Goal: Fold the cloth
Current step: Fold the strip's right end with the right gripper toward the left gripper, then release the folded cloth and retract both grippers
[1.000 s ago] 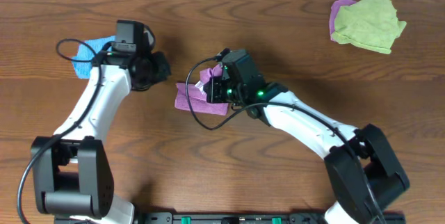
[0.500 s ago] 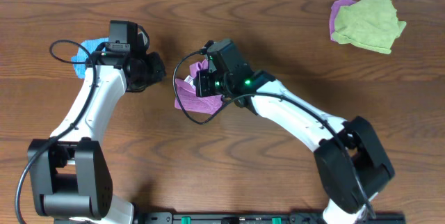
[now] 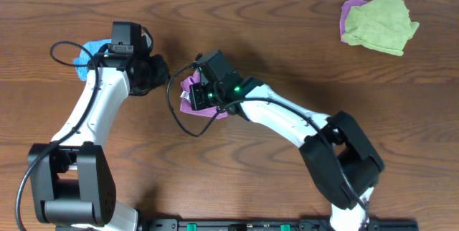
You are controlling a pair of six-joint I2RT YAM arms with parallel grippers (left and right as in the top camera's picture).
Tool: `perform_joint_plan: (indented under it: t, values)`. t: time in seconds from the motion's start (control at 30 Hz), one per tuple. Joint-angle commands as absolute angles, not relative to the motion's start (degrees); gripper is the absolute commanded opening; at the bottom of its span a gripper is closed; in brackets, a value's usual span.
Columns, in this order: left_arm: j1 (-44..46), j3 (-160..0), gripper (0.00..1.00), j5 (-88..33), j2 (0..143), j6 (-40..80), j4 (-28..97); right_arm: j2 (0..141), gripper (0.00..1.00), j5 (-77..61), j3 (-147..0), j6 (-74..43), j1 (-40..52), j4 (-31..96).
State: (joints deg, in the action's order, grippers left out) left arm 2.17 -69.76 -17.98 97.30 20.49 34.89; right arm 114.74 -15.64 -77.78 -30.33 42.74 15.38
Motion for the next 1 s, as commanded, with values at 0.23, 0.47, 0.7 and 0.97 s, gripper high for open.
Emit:
perform_joint_plan:
  t: [0.23, 0.47, 0.7, 0.97]
  values:
    - [-1.4, -69.2, 0.06, -18.0, 96.2, 19.2, 36.2, 117.4, 0.12, -15.3, -80.2, -27.9, 44.0, 15.6]
    - [-1.5, -69.2, 0.06, -18.0, 96.2, 18.6, 36.2, 117.4, 0.63, -15.5, -80.5, -26.6, 44.2, 15.7]
    - [-1.5, -69.2, 0.06, -18.0, 96.2, 18.6, 36.2, 117.1, 0.98, -18.5, -83.4, -25.2, 44.2, 16.3]
    - [-2.4, -69.2, 0.06, -18.0, 94.6, 18.1, 36.7, 113.8, 0.99, -16.3, -86.9, -25.1, 42.4, 20.3]
